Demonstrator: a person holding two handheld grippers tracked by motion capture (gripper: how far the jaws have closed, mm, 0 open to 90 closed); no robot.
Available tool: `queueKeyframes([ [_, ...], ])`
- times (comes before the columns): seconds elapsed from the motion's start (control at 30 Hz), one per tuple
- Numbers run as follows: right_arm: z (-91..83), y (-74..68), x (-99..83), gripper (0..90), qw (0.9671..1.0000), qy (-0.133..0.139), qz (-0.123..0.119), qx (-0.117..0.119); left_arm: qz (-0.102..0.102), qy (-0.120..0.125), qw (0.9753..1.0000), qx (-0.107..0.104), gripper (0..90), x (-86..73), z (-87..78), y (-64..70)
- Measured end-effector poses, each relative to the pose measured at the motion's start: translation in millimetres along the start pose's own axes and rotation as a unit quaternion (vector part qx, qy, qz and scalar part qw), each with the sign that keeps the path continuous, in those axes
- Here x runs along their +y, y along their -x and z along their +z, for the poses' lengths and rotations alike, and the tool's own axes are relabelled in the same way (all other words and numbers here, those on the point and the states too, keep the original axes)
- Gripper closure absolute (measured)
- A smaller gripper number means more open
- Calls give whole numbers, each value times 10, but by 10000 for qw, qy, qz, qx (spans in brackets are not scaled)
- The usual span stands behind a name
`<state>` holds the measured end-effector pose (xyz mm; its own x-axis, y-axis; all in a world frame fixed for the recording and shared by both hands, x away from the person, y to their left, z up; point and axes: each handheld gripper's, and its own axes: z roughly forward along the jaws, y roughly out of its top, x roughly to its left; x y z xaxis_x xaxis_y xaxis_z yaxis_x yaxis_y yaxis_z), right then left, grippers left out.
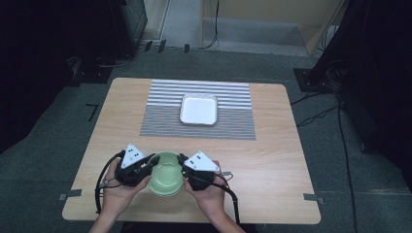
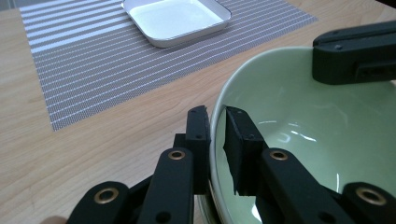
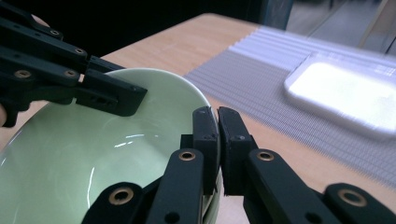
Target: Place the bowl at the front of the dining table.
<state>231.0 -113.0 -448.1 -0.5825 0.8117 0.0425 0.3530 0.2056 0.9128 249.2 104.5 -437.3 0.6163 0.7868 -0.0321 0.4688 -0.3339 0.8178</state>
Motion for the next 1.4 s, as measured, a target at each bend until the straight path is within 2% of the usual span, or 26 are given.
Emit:
queueKeyframes([
  [0.07,-27,-53,-13,873,9993,216,-274,-150,11,57,10000,-47,812,-8,-9,-12],
  [0.13,-32,-60,-13,873,9990,246,-326,-172,-97,136,9998,-124,812,-16,-7,-30],
  [0.23,-49,-73,-18,874,9984,362,-374,-233,-25,268,9996,-119,811,-22,-14,-21],
  [0.3,-71,-86,-28,874,9972,488,-499,-284,-39,353,9992,-173,812,-20,-27,-25],
  [0.4,-111,-132,-33,876,9935,703,-799,-408,0,451,9988,-207,807,-14,-45,-20],
  [0.47,-141,-187,-30,876,9884,860,-1106,-581,127,487,9984,-250,822,-13,-52,-32],
  [0.53,-142,-186,-28,876,9882,860,-1125,-576,244,484,9982,-260,825,-14,-57,-36],
  [0.67,-146,-130,-12,871,9910,810,-977,-420,525,585,9968,-174,847,-26,-84,-13],
  [0.73,-145,-121,-8,869,9915,797,-952,-396,554,621,9964,-144,851,-32,-91,-3],
  [0.77,-140,-90,9,858,9938,711,-805,-299,608,653,9960,-63,851,-32,-97,11],
  [0.8,-142,-71,18,852,9950,671,-705,-238,608,653,9960,-63,851,-32,-97,11],
  [0.83,-142,-71,18,852,9950,671,-705,-238,602,687,9958,-23,851,-28,-102,19],
  [0.87,-139,-42,29,778,9968,559,-551,-181,586,720,9957,11,851,-25,-111,18],
  [0.9,-139,-42,29,778,9968,559,-551,-181,485,779,9958,12,851,-21,-123,10],
  [0.93,-132,-42,19,715,9979,461,-393,-222,332,892,9955,-12,849,-17,-149,-14],
  [0.97,-132,-42,19,715,9979,461,-393,-222,332,892,9955,-12,851,-17,-149,-14],
  [1.0,-118,-47,11,706,9990,356,-225,-116,318,965,9948,9,851,-11,-179,-18],
  [1.03,-118,-47,11,706,9990,356,-225,-116,318,965,9948,9,849,-11,-179,-18],
  [1.17,-92,-70,11,716,9996,243,-78,-149,473,1166,9919,169,844,3,-235,37],
  [1.2,-88,-62,16,720,9997,197,10,-158,566,1249,9903,220,841,6,-248,66],
  [1.23,-90,-54,27,729,9994,106,271,-168,642,1310,9890,240,840,7,-258,90],
  [1.3,-98,-34,32,764,9986,134,474,-182,721,1414,9870,261,834,9,-270,129],
  [1.4,-85,-22,32,818,9984,49,467,-318,905,1515,9834,422,829,8,-274,213],
])
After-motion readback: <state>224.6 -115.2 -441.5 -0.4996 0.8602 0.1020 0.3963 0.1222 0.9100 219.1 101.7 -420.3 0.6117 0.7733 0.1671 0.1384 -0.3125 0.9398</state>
